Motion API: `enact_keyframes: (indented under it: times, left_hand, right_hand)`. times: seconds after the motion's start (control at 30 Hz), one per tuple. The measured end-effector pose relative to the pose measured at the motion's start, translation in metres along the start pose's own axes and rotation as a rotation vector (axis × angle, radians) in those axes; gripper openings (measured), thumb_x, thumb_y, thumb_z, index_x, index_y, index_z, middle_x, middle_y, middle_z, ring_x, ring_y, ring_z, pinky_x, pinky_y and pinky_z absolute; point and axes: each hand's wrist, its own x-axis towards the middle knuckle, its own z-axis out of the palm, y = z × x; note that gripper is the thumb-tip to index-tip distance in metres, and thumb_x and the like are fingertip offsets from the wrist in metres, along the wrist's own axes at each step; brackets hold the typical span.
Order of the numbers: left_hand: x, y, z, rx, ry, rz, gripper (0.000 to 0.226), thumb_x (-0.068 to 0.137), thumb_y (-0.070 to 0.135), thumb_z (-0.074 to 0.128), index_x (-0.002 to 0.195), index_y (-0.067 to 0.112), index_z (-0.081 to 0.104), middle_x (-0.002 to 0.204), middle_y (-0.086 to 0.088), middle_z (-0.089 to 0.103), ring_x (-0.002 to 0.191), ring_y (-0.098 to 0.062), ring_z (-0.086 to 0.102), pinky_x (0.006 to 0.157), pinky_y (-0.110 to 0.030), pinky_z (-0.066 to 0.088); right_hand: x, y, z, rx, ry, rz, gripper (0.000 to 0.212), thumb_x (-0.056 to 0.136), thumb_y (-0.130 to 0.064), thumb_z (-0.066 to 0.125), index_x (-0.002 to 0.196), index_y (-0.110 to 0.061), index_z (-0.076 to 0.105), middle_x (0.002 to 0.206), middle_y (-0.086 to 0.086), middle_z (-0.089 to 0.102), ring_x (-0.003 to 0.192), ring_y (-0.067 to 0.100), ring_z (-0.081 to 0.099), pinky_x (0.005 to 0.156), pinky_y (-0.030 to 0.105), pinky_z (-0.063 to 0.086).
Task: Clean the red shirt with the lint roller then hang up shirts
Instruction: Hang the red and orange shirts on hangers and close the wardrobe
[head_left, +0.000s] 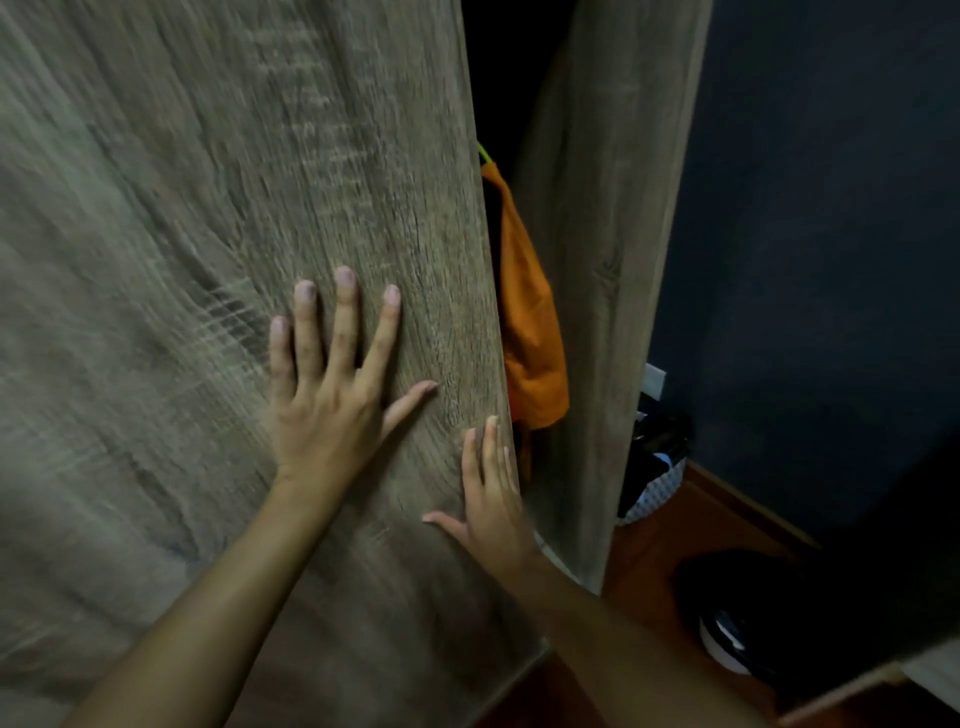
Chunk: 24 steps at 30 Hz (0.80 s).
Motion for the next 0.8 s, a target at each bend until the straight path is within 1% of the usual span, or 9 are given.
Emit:
enact_keyframes:
  times: [0.13, 0.23, 0.3, 0.33, 0.4, 0.5, 0.57, 0.7, 0.8]
  left_hand:
    - [0.02, 0.049, 0.016, -0.036, 0.016, -0.02, 0.081, 0.089, 0.071, 0.038, 0.152, 0.023, 0.022, 0.156, -0.014, 0.017, 0.147, -0.029, -0.013, 0.117, -0.045, 0.003]
    - [0.035, 0.077, 0.027, -0.031, 0.038, -0.022, 0.076, 0.092, 0.067, 0.037, 0.152, 0.023, 0.023, 0.156, -0.013, 0.016, 0.147, -0.029, -0.012, 0.117, -0.044, 0.002]
    - [0.045, 0.091, 0.033, -0.024, 0.053, -0.02, 0.073, 0.093, 0.064, 0.038, 0.152, 0.023, 0.024, 0.155, -0.014, 0.019, 0.147, -0.029, -0.01, 0.117, -0.044, 0.005]
    - [0.05, 0.099, 0.036, -0.016, 0.061, -0.014, 0.071, 0.094, 0.062, 0.038, 0.152, 0.023, 0.025, 0.155, -0.014, 0.02, 0.147, -0.03, -0.009, 0.117, -0.045, 0.006]
    - [0.058, 0.113, 0.039, -0.016, 0.07, -0.012, 0.069, 0.095, 0.061, 0.038, 0.151, 0.023, 0.027, 0.155, -0.013, 0.021, 0.147, -0.03, -0.009, 0.117, -0.045, 0.007]
    - [0.071, 0.134, 0.044, -0.041, 0.079, -0.029, 0.069, 0.094, 0.062, 0.038, 0.151, 0.024, 0.028, 0.155, -0.012, 0.02, 0.147, -0.028, -0.008, 0.117, -0.044, 0.007]
    - [0.078, 0.144, 0.045, -0.051, 0.076, -0.029, 0.07, 0.094, 0.064, 0.037, 0.151, 0.024, 0.027, 0.156, -0.01, 0.019, 0.148, -0.028, -0.006, 0.117, -0.043, 0.006]
    - [0.09, 0.163, 0.049, -0.045, 0.065, -0.013, 0.072, 0.093, 0.066, 0.036, 0.151, 0.025, 0.028, 0.155, -0.01, 0.02, 0.143, -0.031, 0.019, 0.116, -0.043, 0.006]
    - [0.096, 0.173, 0.05, -0.03, 0.057, -0.013, 0.071, 0.093, 0.067, 0.034, 0.151, 0.025, 0.027, 0.155, -0.01, 0.018, 0.141, -0.032, 0.021, 0.116, -0.043, 0.005]
  right_hand:
    - [0.016, 0.042, -0.016, -0.005, 0.009, -0.006, 0.121, 0.075, -0.074, 0.055, 0.151, -0.01, -0.014, 0.159, 0.016, -0.013, 0.148, 0.027, -0.015, 0.117, 0.045, 0.006]
    - [0.028, 0.071, -0.023, 0.015, 0.007, -0.01, 0.121, 0.076, -0.074, 0.055, 0.149, -0.013, -0.021, 0.158, 0.011, -0.021, 0.147, 0.025, -0.018, 0.117, 0.046, 0.007]
    - [0.035, 0.089, -0.027, 0.029, 0.001, -0.01, 0.12, 0.077, -0.075, 0.052, 0.149, -0.015, -0.023, 0.157, 0.01, -0.027, 0.147, 0.026, -0.016, 0.118, 0.046, 0.007]
    - [0.038, 0.097, -0.028, 0.027, 0.005, -0.005, 0.12, 0.076, -0.076, 0.051, 0.149, -0.014, -0.022, 0.157, 0.01, -0.027, 0.148, 0.027, -0.013, 0.118, 0.046, 0.008]
    - [0.043, 0.112, -0.031, -0.01, 0.011, 0.01, 0.121, 0.075, -0.079, 0.048, 0.15, -0.011, -0.018, 0.158, 0.015, -0.018, 0.148, 0.029, -0.006, 0.117, 0.047, 0.011]
    - [0.05, 0.132, -0.037, -0.037, 0.034, 0.007, 0.124, 0.073, -0.079, 0.051, 0.151, -0.008, -0.014, 0.158, 0.022, -0.003, 0.147, 0.033, 0.001, 0.116, 0.046, 0.014]
    - [0.055, 0.144, -0.04, -0.029, 0.045, -0.002, 0.124, 0.073, -0.079, 0.052, 0.151, -0.008, -0.014, 0.158, 0.023, -0.003, 0.147, 0.033, 0.001, 0.117, 0.046, 0.015]
    - [0.062, 0.165, -0.047, 0.004, 0.067, -0.017, 0.122, 0.075, -0.077, 0.051, 0.151, -0.008, -0.014, 0.158, 0.022, -0.006, 0.148, 0.035, 0.0, 0.117, 0.049, 0.024]
    - [0.065, 0.175, -0.05, 0.008, 0.077, -0.022, 0.121, 0.075, -0.077, 0.052, 0.151, -0.009, -0.013, 0.158, 0.023, -0.004, 0.148, 0.036, 0.002, 0.116, 0.051, 0.027]
